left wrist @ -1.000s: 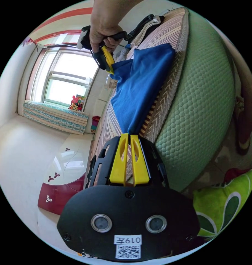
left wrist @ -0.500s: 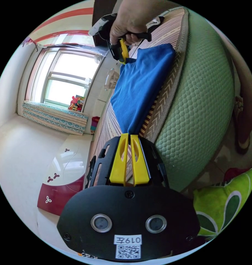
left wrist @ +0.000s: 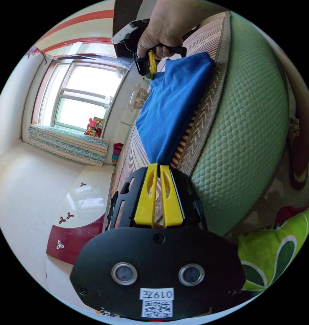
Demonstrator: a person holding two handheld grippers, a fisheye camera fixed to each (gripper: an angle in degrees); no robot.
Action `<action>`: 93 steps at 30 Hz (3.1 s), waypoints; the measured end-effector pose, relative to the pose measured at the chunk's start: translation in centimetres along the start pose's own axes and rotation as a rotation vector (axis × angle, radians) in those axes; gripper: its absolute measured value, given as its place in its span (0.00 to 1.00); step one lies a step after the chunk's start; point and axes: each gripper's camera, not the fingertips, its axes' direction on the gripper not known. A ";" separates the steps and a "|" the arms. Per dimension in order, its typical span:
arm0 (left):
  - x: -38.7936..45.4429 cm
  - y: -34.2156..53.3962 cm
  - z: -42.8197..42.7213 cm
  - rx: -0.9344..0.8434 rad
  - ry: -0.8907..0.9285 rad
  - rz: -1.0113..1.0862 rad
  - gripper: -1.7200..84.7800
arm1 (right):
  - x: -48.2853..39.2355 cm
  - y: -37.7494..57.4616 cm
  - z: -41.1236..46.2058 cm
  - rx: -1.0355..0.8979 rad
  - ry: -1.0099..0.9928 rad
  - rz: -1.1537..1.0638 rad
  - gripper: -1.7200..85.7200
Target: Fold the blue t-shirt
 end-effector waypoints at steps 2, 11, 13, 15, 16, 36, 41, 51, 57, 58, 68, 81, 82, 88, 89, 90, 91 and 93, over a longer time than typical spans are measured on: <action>0.2 0.1 0.1 0.002 0.001 0.000 0.03 | 1.2 -0.4 -0.5 0.016 -0.038 0.051 0.02; 1.1 0.4 -0.1 0.003 0.004 0.000 0.03 | 7.6 -3.0 -1.0 -0.031 -0.223 0.213 0.07; 1.4 0.4 -0.2 0.002 0.003 0.001 0.03 | 8.8 -3.7 -1.2 -0.035 -0.280 0.238 0.08; 1.6 0.4 -0.4 0.002 0.003 0.000 0.03 | 10.1 -4.3 -1.5 -0.037 -0.346 0.273 0.09; 1.8 0.4 -0.5 0.001 0.002 0.001 0.03 | 11.0 -4.7 -1.6 -0.041 -0.396 0.302 0.10; 5.4 0.4 -3.5 0.000 0.004 0.004 0.04 | 10.4 -12.4 -6.3 -0.121 -0.200 0.106 0.01; 6.5 0.2 -5.1 -0.005 -0.033 -0.027 0.03 | 10.4 -15.3 -8.4 -0.125 -0.328 0.078 0.01; 9.0 0.8 -8.5 -0.033 -0.127 -0.021 0.03 | 16.2 -21.3 -9.8 -0.091 -0.663 0.117 0.01; 9.4 0.0 -9.7 -0.045 -0.082 -0.034 0.03 | 22.4 -19.6 -4.9 -0.209 -0.559 0.334 0.01; 9.5 0.0 -10.1 -0.040 -0.077 -0.035 0.03 | 23.0 -19.7 -5.1 -0.194 -0.587 0.360 0.01; 8.4 0.0 -14.5 0.063 0.005 -0.030 0.03 | 21.4 -25.5 -6.8 -0.268 -0.423 0.261 0.02; 7.6 -9.1 -20.9 0.335 0.209 0.099 0.08 | 24.8 -26.6 -8.8 -0.219 -0.544 0.309 0.02; 7.4 -10.0 -21.1 0.342 0.243 0.098 0.08 | 25.1 -26.7 -8.9 -0.222 -0.548 0.302 0.02; 6.5 -13.6 -22.1 0.315 0.344 0.128 0.08 | 26.7 -26.9 -9.3 -0.198 -0.600 0.311 0.02; 6.5 -14.1 -22.4 0.310 0.355 0.149 0.08 | 27.0 -26.9 -9.4 -0.196 -0.610 0.320 0.02; 6.4 -14.3 -22.5 0.308 0.357 0.157 0.08 | 27.2 -27.0 -9.4 -0.197 -0.614 0.323 0.02; 6.2 -14.8 -22.8 0.302 0.361 0.168 0.07 | 27.4 -27.2 -9.5 -0.198 -0.620 0.327 0.02; 5.8 -15.5 -23.3 0.299 0.363 0.185 0.07 | 27.5 -27.6 -9.8 -0.197 -0.619 0.320 0.02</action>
